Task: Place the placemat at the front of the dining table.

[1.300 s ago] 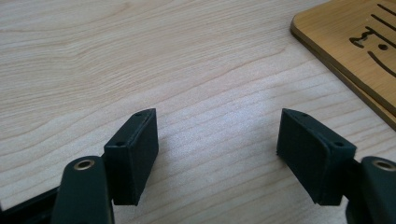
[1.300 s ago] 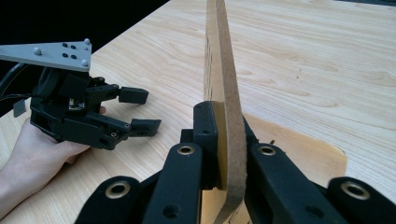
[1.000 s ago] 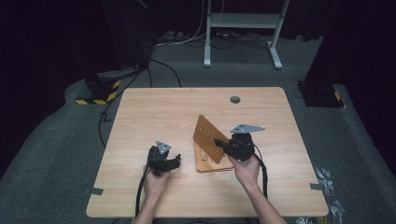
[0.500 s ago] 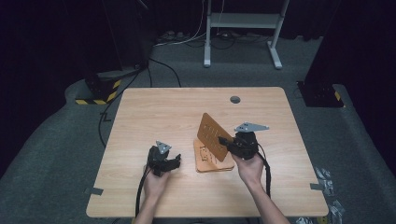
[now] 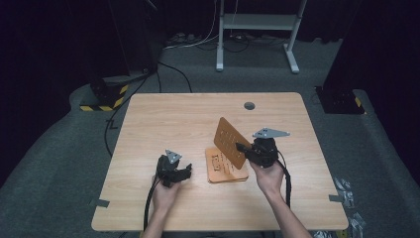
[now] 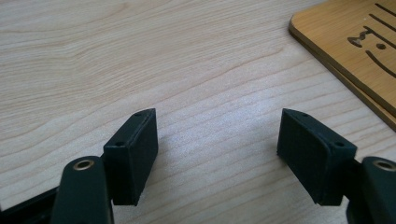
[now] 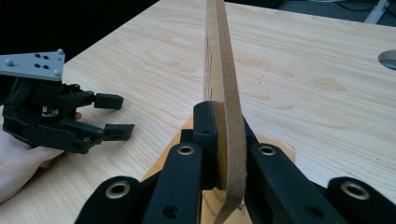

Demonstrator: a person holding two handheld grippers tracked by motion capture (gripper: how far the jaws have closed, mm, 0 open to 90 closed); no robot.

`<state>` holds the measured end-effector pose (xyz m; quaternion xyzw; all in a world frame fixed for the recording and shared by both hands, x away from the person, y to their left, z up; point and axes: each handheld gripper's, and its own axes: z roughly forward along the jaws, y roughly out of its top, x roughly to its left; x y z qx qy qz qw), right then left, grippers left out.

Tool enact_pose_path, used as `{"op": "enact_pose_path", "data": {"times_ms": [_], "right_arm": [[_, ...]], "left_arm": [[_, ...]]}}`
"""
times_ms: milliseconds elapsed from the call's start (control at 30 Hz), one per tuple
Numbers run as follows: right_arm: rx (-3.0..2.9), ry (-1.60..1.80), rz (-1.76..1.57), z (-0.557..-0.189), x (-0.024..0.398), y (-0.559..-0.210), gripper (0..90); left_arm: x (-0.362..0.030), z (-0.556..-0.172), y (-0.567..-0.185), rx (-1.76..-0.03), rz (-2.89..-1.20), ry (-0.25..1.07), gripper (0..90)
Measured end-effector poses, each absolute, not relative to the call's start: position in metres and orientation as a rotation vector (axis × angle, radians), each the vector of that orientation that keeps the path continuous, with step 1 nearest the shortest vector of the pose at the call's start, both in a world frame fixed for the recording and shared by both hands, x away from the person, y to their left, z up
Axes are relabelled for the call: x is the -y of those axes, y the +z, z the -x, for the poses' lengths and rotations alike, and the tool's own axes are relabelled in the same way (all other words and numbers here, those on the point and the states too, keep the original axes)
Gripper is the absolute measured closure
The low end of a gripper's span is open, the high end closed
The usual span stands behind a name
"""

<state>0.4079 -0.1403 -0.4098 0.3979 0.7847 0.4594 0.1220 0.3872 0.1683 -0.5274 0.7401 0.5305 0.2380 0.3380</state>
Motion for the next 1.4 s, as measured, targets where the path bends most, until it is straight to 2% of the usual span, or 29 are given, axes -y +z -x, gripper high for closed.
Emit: {"op": "enact_pose_path", "data": {"times_ms": [1400], "right_arm": [[-2.229,1.304,-1.214,-0.416,0.164,-0.404,86.4]], "left_arm": [[-0.168,-0.387,-0.527,-1.386,-1.928,0.62,28.9]]}}
